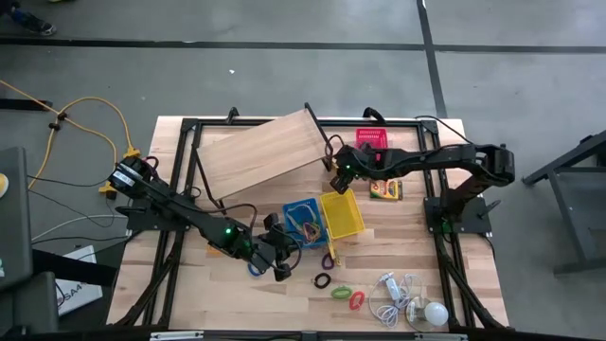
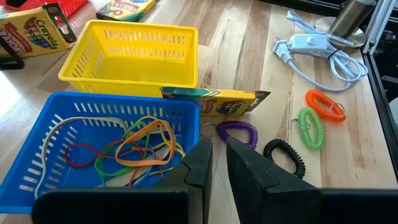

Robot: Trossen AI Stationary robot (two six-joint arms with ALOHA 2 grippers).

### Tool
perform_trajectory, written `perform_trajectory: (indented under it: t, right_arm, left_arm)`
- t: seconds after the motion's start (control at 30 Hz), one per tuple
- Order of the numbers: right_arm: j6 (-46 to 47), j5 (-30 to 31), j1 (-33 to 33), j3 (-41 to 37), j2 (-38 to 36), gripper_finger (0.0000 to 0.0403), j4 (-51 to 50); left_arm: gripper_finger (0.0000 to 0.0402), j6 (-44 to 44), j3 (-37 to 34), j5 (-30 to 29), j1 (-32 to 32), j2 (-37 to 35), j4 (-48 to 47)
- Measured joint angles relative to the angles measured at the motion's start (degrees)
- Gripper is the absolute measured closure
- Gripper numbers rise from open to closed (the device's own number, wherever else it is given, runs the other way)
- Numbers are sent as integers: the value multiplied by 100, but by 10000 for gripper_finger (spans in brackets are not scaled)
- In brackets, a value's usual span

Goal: Pick & Place Office Desk Supplies
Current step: Put the top left yellow crayon box into the yellow bin

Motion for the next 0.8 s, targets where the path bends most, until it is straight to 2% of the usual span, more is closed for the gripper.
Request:
perform_trajectory:
  t: [0.8]
  right_arm:
    - [120,205,11,0,648,271,41]
  left_arm:
    - [357,0,0,0,0,0,35]
